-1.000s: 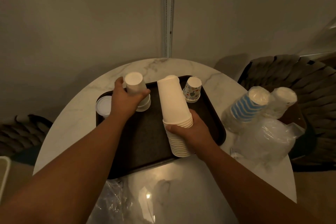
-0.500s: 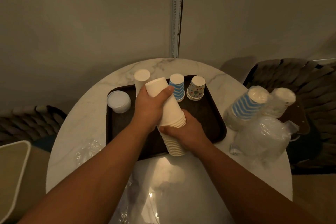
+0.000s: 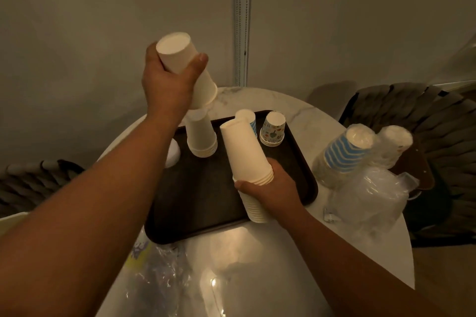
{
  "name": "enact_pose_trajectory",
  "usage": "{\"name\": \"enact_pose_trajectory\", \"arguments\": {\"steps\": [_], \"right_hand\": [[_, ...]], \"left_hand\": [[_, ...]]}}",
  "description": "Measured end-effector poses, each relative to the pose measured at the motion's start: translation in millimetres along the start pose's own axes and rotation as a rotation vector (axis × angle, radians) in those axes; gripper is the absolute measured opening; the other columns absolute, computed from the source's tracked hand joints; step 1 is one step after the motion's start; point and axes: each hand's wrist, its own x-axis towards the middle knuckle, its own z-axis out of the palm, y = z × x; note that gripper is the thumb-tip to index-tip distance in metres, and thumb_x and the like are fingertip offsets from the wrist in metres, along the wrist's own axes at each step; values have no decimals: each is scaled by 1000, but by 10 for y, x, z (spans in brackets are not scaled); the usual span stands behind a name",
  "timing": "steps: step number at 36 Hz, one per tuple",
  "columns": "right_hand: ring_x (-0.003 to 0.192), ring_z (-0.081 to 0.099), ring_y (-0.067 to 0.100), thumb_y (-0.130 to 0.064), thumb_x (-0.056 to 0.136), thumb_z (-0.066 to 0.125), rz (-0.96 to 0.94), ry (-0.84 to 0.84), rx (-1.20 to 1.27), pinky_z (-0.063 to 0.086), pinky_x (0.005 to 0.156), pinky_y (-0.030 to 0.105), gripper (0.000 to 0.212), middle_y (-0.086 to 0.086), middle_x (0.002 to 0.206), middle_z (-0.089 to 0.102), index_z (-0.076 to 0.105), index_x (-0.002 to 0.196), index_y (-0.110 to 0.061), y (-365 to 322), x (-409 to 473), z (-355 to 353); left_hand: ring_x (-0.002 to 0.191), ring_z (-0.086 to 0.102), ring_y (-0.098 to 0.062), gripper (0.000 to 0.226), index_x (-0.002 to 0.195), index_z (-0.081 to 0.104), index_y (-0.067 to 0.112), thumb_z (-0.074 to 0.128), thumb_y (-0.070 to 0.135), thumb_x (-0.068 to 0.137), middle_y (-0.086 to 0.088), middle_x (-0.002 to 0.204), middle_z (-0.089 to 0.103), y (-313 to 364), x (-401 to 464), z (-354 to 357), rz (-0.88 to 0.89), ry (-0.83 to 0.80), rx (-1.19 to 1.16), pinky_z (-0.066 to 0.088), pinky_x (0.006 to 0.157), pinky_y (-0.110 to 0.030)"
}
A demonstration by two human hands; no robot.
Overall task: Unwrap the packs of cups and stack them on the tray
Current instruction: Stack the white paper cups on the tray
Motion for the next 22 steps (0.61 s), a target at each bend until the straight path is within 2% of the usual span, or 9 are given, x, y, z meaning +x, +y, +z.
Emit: {"name": "enact_pose_trajectory", "arguments": {"steps": [2, 7, 10, 14, 18, 22], "right_hand": [[92, 54, 2, -40, 61, 89, 4, 9, 27, 43, 80, 23, 69, -22, 98, 54, 46, 114, -40, -10, 30, -13], [86, 52, -7, -39, 62, 89, 1, 17, 48, 40, 70, 13, 68, -27, 96, 53, 44, 114, -41, 3, 80, -44], [88, 51, -7, -40, 61, 89, 11, 19, 58, 41, 71, 14, 70, -28, 97, 51, 43, 114, -42, 36, 107, -56], [94, 54, 0, -42, 60, 88, 17, 19, 53, 44, 82, 24, 72, -23, 103, 54, 43, 116, -43, 87, 139, -59], [94, 54, 0, -42, 61, 88, 16, 7, 56, 44, 80, 21, 71, -24, 103, 53, 42, 116, -44, 118, 150, -58], [91, 53, -6, -40, 61, 88, 19, 7, 72, 41, 72, 14, 69, -27, 99, 53, 43, 114, -45, 105, 156, -40]], "left_hand": [[103, 58, -7, 67, 126, 50, 22, 82, 44, 72, 11, 114, 58, -126, 62, 32, 0, -30, 65, 48, 87, -20], [103, 55, -8, 67, 126, 51, 21, 85, 38, 71, 11, 113, 56, -567, -79, 164, -67, -85, 139, 45, 89, -24], [109, 55, -13, 69, 127, 49, 23, 85, 39, 70, 9, 117, 56, -826, -180, 204, -126, -111, 179, 46, 94, -30], [116, 52, -17, 74, 132, 47, 19, 85, 37, 71, 0, 129, 57, -1103, -276, 218, -198, -155, 228, 43, 97, -32], [125, 49, -23, 79, 138, 39, 19, 83, 37, 75, -4, 137, 52, -1259, -333, 220, -239, -206, 245, 41, 101, -36], [126, 48, -24, 82, 140, 38, 20, 83, 39, 74, -4, 138, 51, -1248, -304, 219, -262, -227, 254, 41, 101, -37]]}}
